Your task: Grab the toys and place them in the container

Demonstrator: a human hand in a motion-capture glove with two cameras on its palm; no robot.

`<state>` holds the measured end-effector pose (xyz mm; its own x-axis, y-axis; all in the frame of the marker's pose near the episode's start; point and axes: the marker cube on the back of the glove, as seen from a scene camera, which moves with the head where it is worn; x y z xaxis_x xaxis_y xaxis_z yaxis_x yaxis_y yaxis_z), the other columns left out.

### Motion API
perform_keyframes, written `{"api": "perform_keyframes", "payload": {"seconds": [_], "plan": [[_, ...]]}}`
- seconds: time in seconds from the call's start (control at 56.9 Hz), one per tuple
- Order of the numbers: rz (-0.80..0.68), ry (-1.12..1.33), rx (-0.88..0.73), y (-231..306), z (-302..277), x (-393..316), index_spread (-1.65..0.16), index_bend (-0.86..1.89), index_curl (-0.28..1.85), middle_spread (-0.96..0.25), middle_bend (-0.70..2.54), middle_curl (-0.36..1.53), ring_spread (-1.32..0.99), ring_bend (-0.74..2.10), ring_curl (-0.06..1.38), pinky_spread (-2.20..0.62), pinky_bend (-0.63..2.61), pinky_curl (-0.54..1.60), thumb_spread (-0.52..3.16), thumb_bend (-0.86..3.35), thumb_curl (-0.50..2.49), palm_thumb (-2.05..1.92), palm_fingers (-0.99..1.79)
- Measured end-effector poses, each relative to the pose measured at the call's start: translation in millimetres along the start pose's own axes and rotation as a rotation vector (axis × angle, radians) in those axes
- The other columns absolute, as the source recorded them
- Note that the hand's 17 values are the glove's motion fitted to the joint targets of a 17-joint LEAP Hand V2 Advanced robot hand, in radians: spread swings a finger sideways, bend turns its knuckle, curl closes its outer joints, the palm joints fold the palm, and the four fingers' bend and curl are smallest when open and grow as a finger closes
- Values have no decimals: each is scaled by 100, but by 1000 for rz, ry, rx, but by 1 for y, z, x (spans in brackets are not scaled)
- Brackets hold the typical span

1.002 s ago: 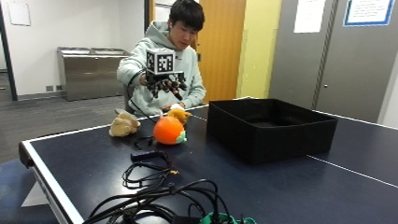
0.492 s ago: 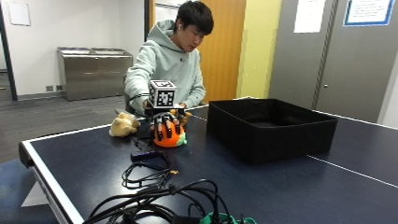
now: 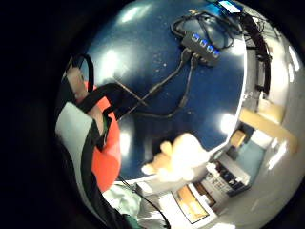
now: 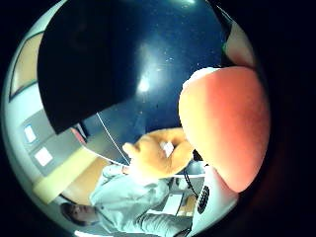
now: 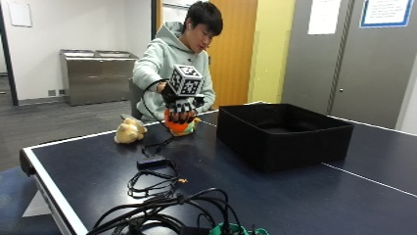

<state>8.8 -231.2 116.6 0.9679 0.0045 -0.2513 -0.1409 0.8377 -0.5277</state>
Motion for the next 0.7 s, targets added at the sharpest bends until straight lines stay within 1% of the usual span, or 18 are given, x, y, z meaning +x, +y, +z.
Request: {"api": "perform_keyframes", "payload": {"seconds": [0.105, 0.176, 0.281, 0.404, 0.545, 0.703], "plan": [[-63, 61, 69, 43, -28, -37, -34, 20, 24, -32, 55, 41, -39, 105, 45, -39, 106, 43, 64, 18, 69, 80, 90], [-85, 93, 119, 57, -55, -52, -35, 20, 26, -33, 55, 42, -39, 105, 45, -39, 106, 43, 58, 16, 71, 81, 90], [-156, 97, 179, 84, -105, -90, -36, 20, 28, -34, 55, 45, -40, 104, 46, -39, 105, 44, 52, 14, 75, 82, 90], [-228, 93, 248, 103, -149, -134, -37, 20, 31, -36, 54, 49, -41, 104, 47, -39, 105, 44, 46, 12, 78, 82, 89], [-309, 79, 338, 103, -186, -188, -37, 19, 35, -37, 53, 53, -41, 103, 48, -39, 106, 45, 42, 10, 82, 83, 89], [-403, 13, 401, 84, -193, -247, -38, 18, 39, -37, 49, 56, -41, 104, 50, -39, 107, 46, 40, 8, 86, 84, 85]]}}
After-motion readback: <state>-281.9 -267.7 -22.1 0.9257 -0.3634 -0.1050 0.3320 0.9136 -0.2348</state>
